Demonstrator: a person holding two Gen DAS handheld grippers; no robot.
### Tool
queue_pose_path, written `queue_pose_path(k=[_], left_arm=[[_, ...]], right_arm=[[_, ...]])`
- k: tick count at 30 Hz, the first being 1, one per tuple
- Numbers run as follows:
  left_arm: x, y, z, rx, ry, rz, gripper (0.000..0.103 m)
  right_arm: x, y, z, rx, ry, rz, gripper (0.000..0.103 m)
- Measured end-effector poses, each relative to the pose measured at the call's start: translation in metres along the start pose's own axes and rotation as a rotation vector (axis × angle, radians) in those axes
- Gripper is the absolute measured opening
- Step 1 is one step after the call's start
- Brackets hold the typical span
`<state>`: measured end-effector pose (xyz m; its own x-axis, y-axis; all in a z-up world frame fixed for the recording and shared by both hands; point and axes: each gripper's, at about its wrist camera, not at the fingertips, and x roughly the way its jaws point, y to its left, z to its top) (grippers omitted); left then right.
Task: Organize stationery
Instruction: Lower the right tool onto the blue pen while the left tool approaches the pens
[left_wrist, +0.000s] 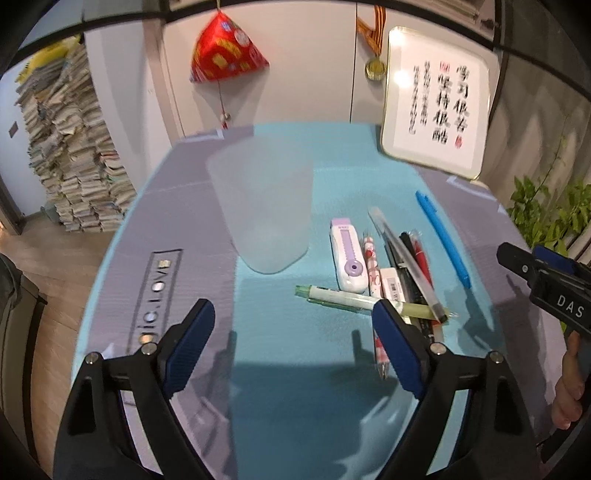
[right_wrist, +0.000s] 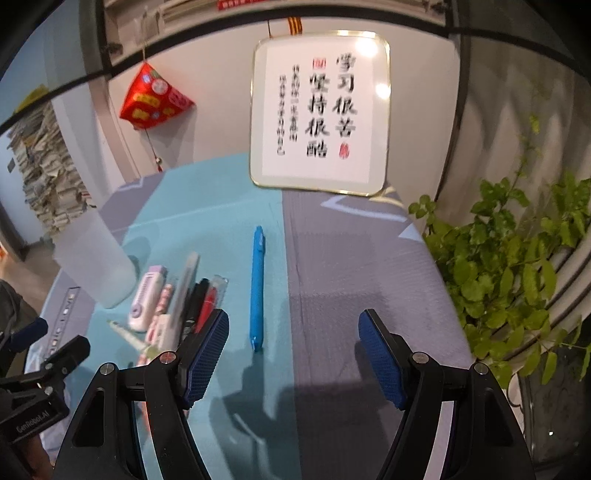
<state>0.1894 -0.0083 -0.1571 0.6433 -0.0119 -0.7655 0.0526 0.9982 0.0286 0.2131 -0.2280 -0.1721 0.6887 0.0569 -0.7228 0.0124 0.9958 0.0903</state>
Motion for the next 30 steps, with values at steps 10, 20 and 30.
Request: queue_pose_path(k=[10,20,30], left_arm=[[0.040,-0.002,0.013,-0.020,0.119,-0.037,0.084],[0.058,-0.010,0.025,-0.096,0.217,-0.096,0.057],[0.053,0.000,0.021,-0.144,0.241,-0.143,0.007]], right_arm=[[0.044,0.009,0.014,-0.037,0.063,0.005,0.075],[0.062,0.023,0.005,-0.118,0.144,-0.009,0.015],[0.041,0.000,-0.002,-0.033,0.165,0.077,0.011]])
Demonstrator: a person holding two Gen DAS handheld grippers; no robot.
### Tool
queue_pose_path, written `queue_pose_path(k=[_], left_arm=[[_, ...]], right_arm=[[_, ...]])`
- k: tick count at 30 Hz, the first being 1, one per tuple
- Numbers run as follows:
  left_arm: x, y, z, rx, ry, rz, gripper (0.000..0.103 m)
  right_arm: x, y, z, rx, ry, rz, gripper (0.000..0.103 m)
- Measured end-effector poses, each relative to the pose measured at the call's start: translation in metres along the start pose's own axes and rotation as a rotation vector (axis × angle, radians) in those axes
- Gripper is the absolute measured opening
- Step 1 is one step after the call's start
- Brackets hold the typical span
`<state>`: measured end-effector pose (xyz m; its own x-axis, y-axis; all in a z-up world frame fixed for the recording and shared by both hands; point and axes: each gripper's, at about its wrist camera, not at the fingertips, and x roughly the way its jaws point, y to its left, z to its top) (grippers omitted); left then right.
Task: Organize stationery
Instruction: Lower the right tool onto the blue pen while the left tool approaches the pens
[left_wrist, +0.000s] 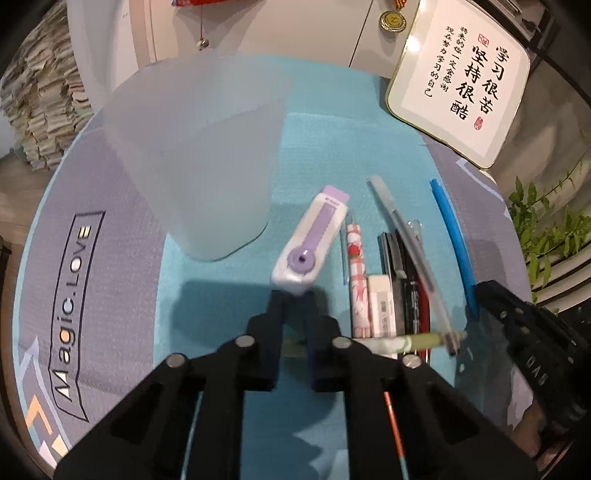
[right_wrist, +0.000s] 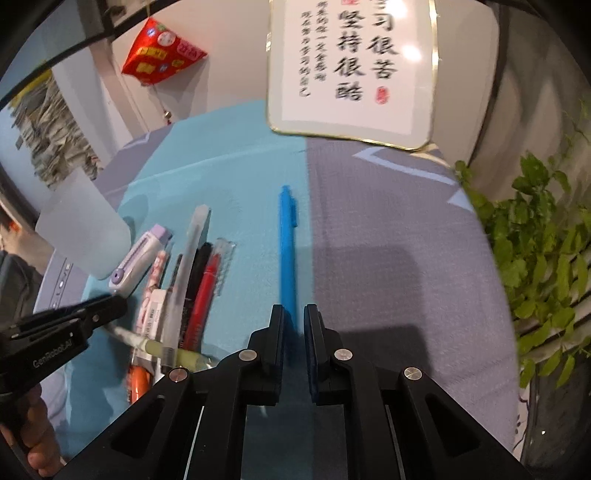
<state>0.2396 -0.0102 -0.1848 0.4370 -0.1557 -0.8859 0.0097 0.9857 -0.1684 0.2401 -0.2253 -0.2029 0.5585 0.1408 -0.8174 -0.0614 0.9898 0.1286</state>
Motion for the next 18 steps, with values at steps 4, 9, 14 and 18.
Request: queue_pose_path(k=[4,9,14,18], left_arm=[[-0.008,0.012,-0.008,-0.027,0.002,-0.005,0.007],[-0.017,0.026,-0.012,-0.087,0.016,-0.023,0.008],[-0.032,0.017,-0.017,0.011,-0.065,-0.004,0.049],[-0.035,0.006,-0.023,0.090,-0.082,-0.026,0.062]], right_arm=[[-0.008,-0.003,-0.005,0.003,0.003,0.031,0.011],[-0.011,-0.004,-0.004,0.010,-0.019,0.058,0.014],[-0.007,-0.005,0.001,0.032,-0.019,0.077,0.056],[-0.001,-0.001,0.007,0.008,-0.024,0.033,0.056]])
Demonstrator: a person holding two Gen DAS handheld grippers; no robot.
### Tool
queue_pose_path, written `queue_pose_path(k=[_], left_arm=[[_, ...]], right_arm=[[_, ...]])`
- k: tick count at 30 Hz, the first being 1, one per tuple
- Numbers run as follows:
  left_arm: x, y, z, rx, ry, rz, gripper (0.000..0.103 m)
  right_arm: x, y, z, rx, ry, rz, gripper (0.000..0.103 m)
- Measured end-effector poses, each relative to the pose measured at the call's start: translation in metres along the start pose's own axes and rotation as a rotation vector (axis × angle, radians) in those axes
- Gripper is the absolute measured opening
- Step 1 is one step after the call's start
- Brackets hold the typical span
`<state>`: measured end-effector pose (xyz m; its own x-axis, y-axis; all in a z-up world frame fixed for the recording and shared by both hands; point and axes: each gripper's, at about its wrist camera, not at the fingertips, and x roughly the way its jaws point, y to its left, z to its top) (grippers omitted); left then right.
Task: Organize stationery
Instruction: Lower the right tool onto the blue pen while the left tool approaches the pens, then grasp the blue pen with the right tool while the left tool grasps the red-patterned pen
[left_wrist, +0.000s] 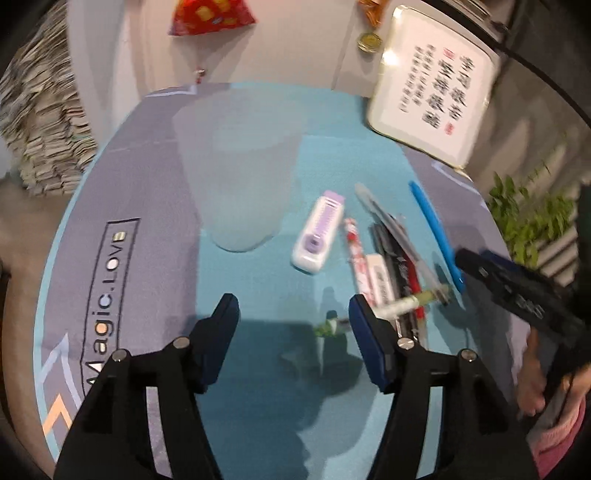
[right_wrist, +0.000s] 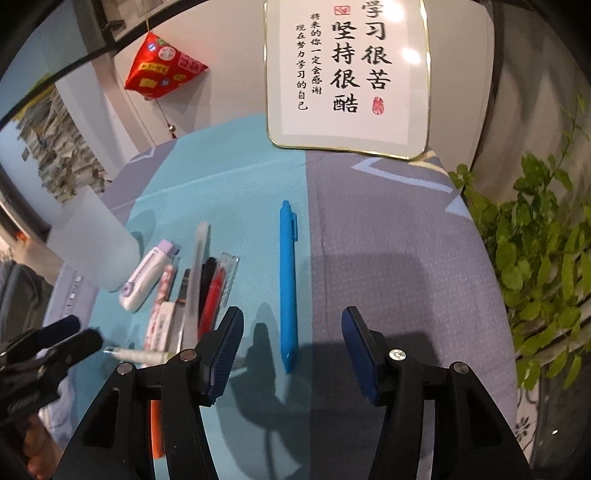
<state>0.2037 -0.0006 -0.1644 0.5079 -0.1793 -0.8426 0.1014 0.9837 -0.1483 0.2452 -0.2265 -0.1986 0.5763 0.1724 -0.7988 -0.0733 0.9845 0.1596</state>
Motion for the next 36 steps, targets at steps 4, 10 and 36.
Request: queue_pose_path(k=[4,10,36], left_arm=[[0.011,0.001,-0.004,-0.068,0.082,-0.009,0.062],[0.016,0.002,-0.005,-0.202,0.172,-0.103,0.062],[0.035,-0.006,0.013,-0.550,0.256,-0.033,0.004]], right_arm=[[0.013,0.003,0.005,-0.037,0.019,-0.072,0.056],[0.023,0.012,0.003,-0.107,0.026,-0.111,0.015],[-0.020,0.003,-0.054,-0.182,0.035,-0.018,0.011]])
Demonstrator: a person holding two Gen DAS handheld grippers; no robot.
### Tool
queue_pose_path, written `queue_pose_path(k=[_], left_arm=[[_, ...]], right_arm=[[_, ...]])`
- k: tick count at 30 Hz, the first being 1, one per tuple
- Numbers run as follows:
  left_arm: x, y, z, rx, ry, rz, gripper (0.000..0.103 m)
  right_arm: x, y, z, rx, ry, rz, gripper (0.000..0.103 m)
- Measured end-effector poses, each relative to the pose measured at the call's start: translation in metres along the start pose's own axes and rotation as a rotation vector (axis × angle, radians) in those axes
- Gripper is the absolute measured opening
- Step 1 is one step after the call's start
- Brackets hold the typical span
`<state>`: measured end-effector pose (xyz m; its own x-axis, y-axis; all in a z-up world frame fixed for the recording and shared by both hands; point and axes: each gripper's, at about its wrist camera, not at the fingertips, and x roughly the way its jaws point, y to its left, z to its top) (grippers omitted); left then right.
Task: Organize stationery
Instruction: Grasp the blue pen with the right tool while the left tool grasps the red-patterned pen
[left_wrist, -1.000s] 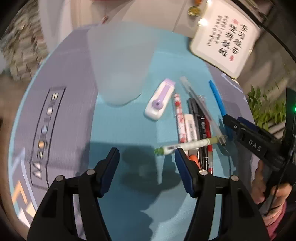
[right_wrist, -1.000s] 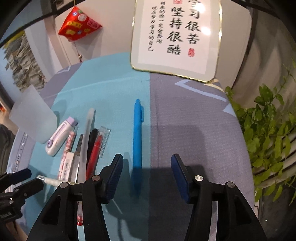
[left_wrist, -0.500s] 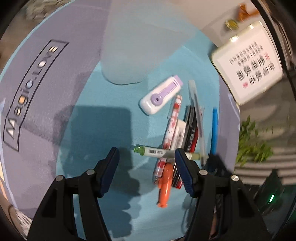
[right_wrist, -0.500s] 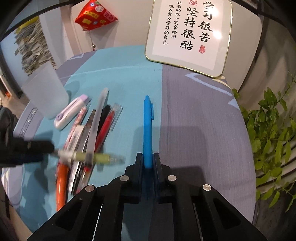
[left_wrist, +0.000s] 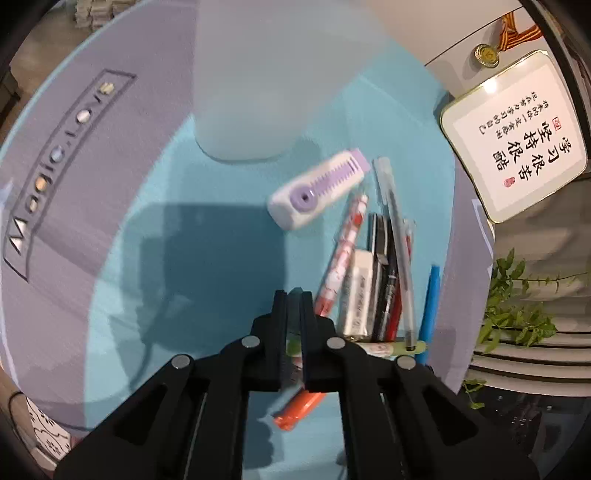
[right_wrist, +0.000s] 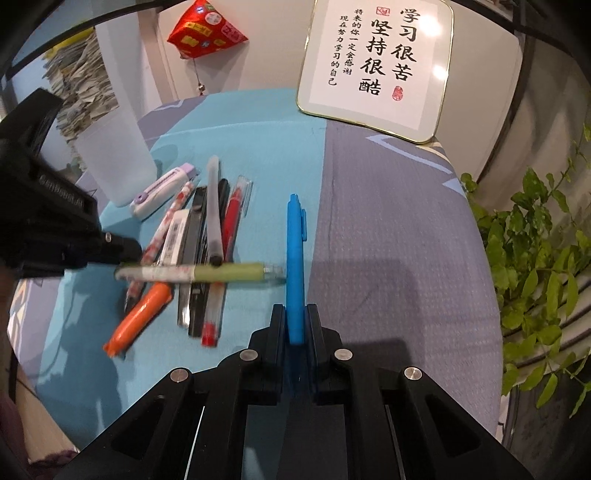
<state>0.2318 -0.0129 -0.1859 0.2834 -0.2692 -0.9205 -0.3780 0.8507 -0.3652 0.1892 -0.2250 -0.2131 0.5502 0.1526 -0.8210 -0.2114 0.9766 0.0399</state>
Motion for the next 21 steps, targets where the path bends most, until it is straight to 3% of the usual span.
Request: queue_pose_path(k=[4,8,11,16,21], left_arm=[[-0.015,0.007,0.001,0.054,-0.049,0.010,0.003],[-0.016,-0.004,-0.006,0.240,-0.042,0.009,0.004],[-0.008,-0.015,-0.009,0.267,-0.044,-0.014,0.004],[0.016,-0.031,-0.011,0.340,-0.011,0.025,0.005],[0.023,-0.037,-0.010,0.337,-0.016,0.030,0.014]], right_arm=[[-0.005,-0.003,-0.007,-0.015,-0.003,-0.015,0.011],[-0.006,-0.007,-0.013,-0.006,0.002,-0.002,0.011],[-0.007,-0.005,-0.014,0.002,0.001,-0.007,0.011],[-0.011,-0.005,-0.020,0.004,0.005,0.004,0.011],[-0.012,-0.008,-0.023,0.024,0.009,0.009,0.011]])
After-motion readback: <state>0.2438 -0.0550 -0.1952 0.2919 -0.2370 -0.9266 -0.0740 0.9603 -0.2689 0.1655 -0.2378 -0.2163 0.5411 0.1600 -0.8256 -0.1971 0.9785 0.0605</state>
